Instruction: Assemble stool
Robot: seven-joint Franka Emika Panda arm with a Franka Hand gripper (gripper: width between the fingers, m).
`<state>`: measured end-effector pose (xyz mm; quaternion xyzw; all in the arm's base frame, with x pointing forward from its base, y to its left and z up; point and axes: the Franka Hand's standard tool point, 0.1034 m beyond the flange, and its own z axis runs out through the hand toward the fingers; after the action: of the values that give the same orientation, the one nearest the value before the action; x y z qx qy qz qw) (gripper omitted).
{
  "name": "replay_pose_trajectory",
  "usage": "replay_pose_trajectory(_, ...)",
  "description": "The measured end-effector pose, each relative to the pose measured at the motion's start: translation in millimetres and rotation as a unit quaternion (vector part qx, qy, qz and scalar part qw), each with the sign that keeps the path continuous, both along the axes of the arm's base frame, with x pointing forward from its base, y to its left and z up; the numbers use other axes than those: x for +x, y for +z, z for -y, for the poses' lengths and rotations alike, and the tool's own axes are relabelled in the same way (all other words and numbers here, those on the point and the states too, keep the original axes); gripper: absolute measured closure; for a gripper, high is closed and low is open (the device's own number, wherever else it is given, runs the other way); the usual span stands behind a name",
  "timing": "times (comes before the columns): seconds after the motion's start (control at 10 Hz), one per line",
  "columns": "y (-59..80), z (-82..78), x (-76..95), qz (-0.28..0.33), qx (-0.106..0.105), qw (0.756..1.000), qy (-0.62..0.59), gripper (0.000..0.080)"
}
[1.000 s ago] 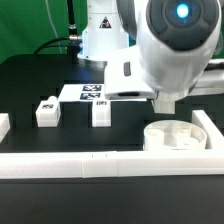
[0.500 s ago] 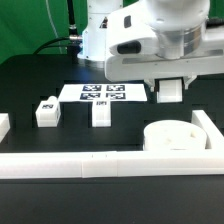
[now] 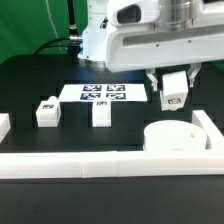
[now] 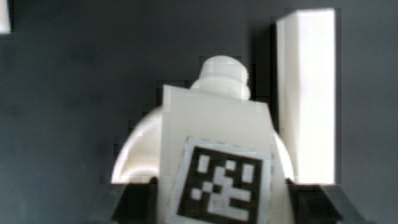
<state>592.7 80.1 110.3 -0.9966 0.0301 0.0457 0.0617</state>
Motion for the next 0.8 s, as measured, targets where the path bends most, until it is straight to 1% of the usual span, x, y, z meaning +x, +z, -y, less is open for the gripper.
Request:
replay_pose_trajectory(0.1,14.2,0.7,5.7,0.034,-0.002,0.999,-0.003,0.0475)
replay_pose_trajectory(0.2,26.9,1.6,14.8,0.081,-0.003,0.997,-0.002,0.0475)
replay_pose_trajectory(0.3,23.5,1.6,16.6,0.130,-0.005,0.992,-0.006,0.0475)
replay_pose_trajectory(0.4,19.7,0.9,16.1,0.159,-0.007,0.987,-0.008,0.0475)
replay_pose_trajectory(0.5,20.2,0.5,18.8,0.187,-0.008,0.982,-0.010,0.0475)
replay_pose_trajectory(0.6,21.6,0.3,22.0,0.231,-0.010,0.973,-0.014,0.0475)
replay_pose_trajectory(0.7,22.1,-3.1,25.3,0.275,-0.016,0.961,0.011,0.0475)
replay_pose_trajectory(0.8,20.7,-7.1,28.7,0.294,-0.022,0.955,0.040,0.0475)
